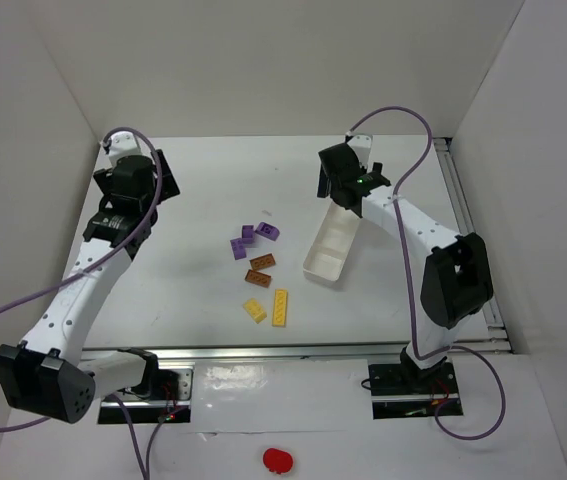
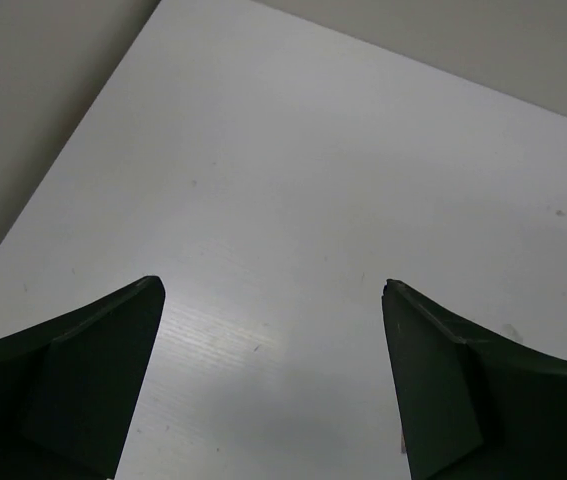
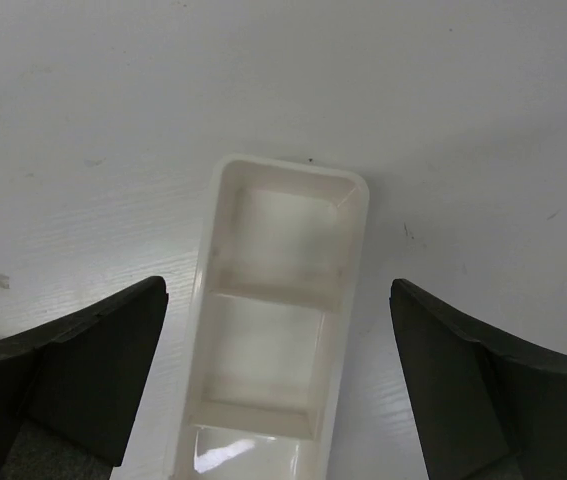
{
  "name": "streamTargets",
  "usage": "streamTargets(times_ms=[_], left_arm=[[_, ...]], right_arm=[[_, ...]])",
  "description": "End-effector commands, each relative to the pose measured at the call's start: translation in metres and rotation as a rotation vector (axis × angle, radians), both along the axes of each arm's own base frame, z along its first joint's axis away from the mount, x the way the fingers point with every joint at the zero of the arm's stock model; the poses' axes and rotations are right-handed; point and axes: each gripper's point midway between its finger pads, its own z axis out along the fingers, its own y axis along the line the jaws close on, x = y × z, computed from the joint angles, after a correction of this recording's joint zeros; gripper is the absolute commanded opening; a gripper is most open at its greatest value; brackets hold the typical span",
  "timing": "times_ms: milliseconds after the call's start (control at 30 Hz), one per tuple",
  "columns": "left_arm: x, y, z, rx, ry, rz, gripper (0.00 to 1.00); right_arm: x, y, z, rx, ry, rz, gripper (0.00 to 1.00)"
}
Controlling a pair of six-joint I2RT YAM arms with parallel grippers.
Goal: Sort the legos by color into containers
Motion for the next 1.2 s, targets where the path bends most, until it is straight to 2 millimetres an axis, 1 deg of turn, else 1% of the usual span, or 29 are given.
streamTargets(times_ms=[0, 33, 67, 100, 133, 167, 200, 267, 300, 333, 367, 400, 433, 467, 500, 567, 600, 633, 667, 700, 733, 767, 867, 933, 967, 1000, 1067, 1100, 1167], left_arm=[[-0.016, 0.014, -0.021, 0.038, 0.086, 0.067, 1.00], [-0.013, 0.006, -0.017, 0.049, 0.073, 0.000, 1.00], [-0.010, -0.002, -0.011, 0.054, 0.054, -0.061, 1.00], [-0.009, -0.010, -0.012, 0.035, 0.056, -0.108, 1.00], [-0.008, -0.013, -0.008, 0.027, 0.047, -0.124, 1.00], [-0.007, -0.016, -0.015, 0.024, 0.069, -0.139, 1.00], [-0.007, -0.016, -0.015, 0.024, 0.069, -0.139, 1.00], [-0.002, -0.018, -0.012, 0.044, 0.046, -0.159, 1.00], [0.000, -0.021, -0.006, 0.055, 0.014, -0.185, 1.00], [0.000, -0.020, -0.005, 0.061, -0.006, -0.188, 1.00], [-0.001, -0.021, -0.002, 0.041, -0.031, -0.181, 1.00], [-0.001, -0.022, -0.002, 0.021, -0.037, -0.174, 1.00], [-0.002, -0.024, -0.001, 0.005, -0.032, -0.181, 1.00], [-0.002, -0.030, 0.013, -0.015, -0.050, -0.207, 1.00], [-0.004, -0.031, 0.003, -0.014, 0.012, -0.219, 1.00], [-0.001, -0.039, -0.001, 0.004, 0.065, -0.278, 1.00], [0.006, -0.044, -0.003, 0.016, 0.095, -0.304, 1.00], [0.003, -0.043, -0.013, 0.019, 0.152, -0.304, 1.00], [0.005, -0.043, -0.018, 0.020, 0.182, -0.304, 1.00], [0.008, -0.040, -0.014, 0.015, 0.183, -0.271, 1.00], [0.010, -0.040, -0.022, 0.017, 0.214, -0.271, 1.00], [0.010, -0.040, -0.022, 0.017, 0.214, -0.271, 1.00], [0.008, -0.040, -0.023, 0.027, 0.226, -0.275, 1.00], [0.008, -0.035, -0.023, 0.038, 0.225, -0.252, 1.00], [0.010, -0.035, -0.027, 0.039, 0.237, -0.252, 1.00], [0.010, -0.035, -0.025, 0.039, 0.237, -0.252, 1.00], [0.011, -0.036, -0.028, 0.040, 0.248, -0.252, 1.00], [0.011, -0.036, -0.028, 0.032, 0.246, -0.248, 1.00], [0.011, -0.036, -0.028, 0.032, 0.246, -0.248, 1.00]], right_arm=[[0.001, 0.002, 0.010, 0.006, -0.038, -0.049, 1.00], [-0.002, 0.004, 0.006, 0.000, -0.028, -0.040, 1.00], [0.002, 0.009, 0.008, 0.022, -0.043, -0.029, 1.00], [0.000, 0.011, 0.003, 0.022, -0.027, -0.011, 1.00], [0.002, 0.016, 0.004, 0.028, -0.028, 0.018, 1.00], [0.005, 0.022, 0.006, 0.044, -0.038, 0.052, 1.00], [0.004, 0.034, 0.002, 0.072, -0.020, 0.114, 1.00], [0.007, 0.054, 0.010, 0.085, -0.046, 0.232, 0.97], [0.002, 0.076, 0.010, 0.111, -0.042, 0.323, 0.97], [0.002, 0.086, 0.016, 0.094, -0.051, 0.392, 0.96], [0.003, 0.098, 0.014, 0.086, -0.041, 0.451, 0.96], [-0.004, 0.124, 0.016, 0.105, -0.037, 0.561, 0.96], [-0.007, 0.134, 0.014, 0.089, -0.031, 0.615, 0.96], [-0.008, 0.143, 0.003, 0.048, -0.009, 0.673, 0.96], [-0.012, 0.151, -0.003, 0.038, 0.013, 0.724, 0.96], [-0.013, 0.160, -0.016, 0.026, 0.040, 0.755, 0.96], [-0.010, 0.168, -0.026, 0.030, 0.050, 0.783, 0.96], [-0.015, 0.176, -0.035, 0.053, 0.076, 0.836, 0.96], [-0.013, 0.182, -0.036, 0.058, 0.072, 0.863, 0.95], [-0.014, 0.184, -0.052, 0.047, 0.103, 0.889, 0.95], [-0.011, 0.189, -0.051, 0.058, 0.091, 0.901, 0.94], [-0.014, 0.196, -0.057, 0.054, 0.096, 0.931, 0.94], [-0.016, 0.193, -0.094, -0.003, 0.173, 0.974, 0.94], [-0.017, 0.189, -0.105, -0.030, 0.197, 0.974, 0.94], [-0.018, 0.191, -0.105, -0.028, 0.198, 0.997, 0.94], [-0.022, 0.195, -0.110, -0.041, 0.206, 1.016, 0.94], [-0.022, 0.194, -0.115, -0.050, 0.216, 1.022, 0.94], [-0.025, 0.199, -0.125, -0.053, 0.230, 1.034, 0.94], [-0.018, 0.200, -0.128, -0.068, 0.215, 1.016, 0.91]])
